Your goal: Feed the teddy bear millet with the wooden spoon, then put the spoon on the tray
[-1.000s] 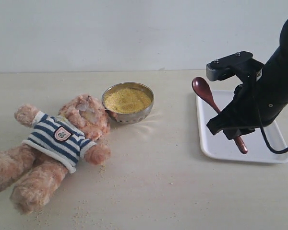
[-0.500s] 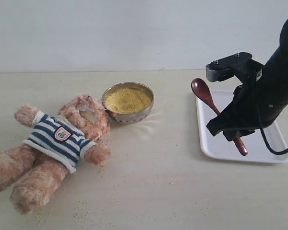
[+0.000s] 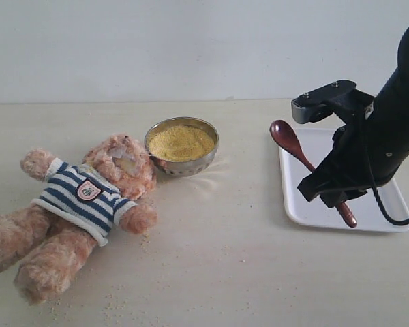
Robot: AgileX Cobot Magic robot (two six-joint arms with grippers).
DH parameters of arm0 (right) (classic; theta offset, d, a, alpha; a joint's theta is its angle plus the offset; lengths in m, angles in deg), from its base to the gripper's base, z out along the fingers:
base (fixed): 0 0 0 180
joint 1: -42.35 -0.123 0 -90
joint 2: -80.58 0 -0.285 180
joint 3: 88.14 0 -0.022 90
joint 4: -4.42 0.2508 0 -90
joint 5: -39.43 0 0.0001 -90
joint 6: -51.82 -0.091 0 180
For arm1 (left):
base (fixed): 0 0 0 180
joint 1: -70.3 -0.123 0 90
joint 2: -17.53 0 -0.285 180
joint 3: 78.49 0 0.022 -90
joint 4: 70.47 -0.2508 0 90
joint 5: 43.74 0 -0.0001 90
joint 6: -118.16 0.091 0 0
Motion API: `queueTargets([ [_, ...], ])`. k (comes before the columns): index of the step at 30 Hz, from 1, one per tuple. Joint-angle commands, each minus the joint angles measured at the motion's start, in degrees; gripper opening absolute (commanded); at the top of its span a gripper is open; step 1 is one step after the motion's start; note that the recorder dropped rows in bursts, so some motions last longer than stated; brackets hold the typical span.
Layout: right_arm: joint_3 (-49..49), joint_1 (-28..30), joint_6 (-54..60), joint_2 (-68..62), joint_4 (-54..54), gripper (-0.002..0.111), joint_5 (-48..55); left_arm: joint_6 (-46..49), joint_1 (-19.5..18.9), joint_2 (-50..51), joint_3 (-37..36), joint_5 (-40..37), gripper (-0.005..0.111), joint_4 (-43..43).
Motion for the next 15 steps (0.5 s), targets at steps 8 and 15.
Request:
queueTargets([
  [8, 5.26, 0.03, 0.49, 0.73, -2.59, 0.0, -9.62, -13.78, -0.61, 0.26, -3.33, 2.12, 0.005, -0.31],
  [15, 5.26, 0.03, -0.96, 0.73, -2.56, 0.0, -10.18, -13.26, -2.2, 0.26, -3.33, 0.76, 0.005, -3.91],
])
